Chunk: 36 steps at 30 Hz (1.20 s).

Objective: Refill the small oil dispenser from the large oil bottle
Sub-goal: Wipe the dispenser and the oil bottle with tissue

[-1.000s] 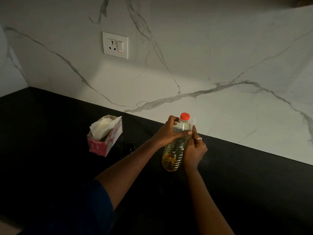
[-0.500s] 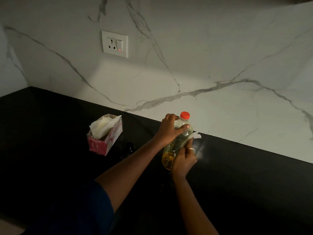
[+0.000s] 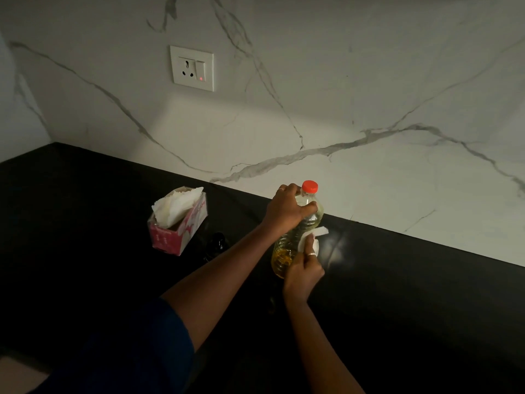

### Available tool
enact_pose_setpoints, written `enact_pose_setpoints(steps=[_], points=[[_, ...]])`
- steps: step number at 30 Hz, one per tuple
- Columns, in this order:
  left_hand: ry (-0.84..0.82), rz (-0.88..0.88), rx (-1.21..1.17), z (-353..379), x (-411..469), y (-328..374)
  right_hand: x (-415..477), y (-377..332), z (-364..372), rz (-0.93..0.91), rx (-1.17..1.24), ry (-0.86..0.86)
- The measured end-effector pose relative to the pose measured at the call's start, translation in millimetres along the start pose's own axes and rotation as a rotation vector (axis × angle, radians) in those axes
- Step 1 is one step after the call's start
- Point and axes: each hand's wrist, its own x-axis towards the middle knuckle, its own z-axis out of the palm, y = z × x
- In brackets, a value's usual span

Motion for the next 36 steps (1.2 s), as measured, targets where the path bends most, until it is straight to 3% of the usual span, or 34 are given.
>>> enact_pose_setpoints(steps=[5, 11, 19, 22, 29, 32, 36], points=[[-0.019, 0.023, 0.039, -6, 0, 1, 27, 0, -1, 0.102, -0.125, -0.065], [-0.047, -0.027, -0.12, 2, -5, 8, 12, 28, -12, 0.332, -0.142, -0.057], [0.018, -0.014, -0.133, 8, -7, 7, -1, 1, -4, 0.106, -0.013, -0.003], [0.037, -0.011, -0.134, 9, -7, 7, 12, 2, -4, 0.139, -0.088, -0.025], [0.09, -0.057, -0.045, 15, -8, 6, -4, 32, -11, 0.437, -0.22, -0.102], [0.094, -0.062, 0.046, 16, -8, 7, -12, 24, -7, 0.426, -0.162, -0.024], [0.087, -0.074, 0.123, 9, -7, 8, -3, 12, -7, 0.278, -0.095, -0.022]])
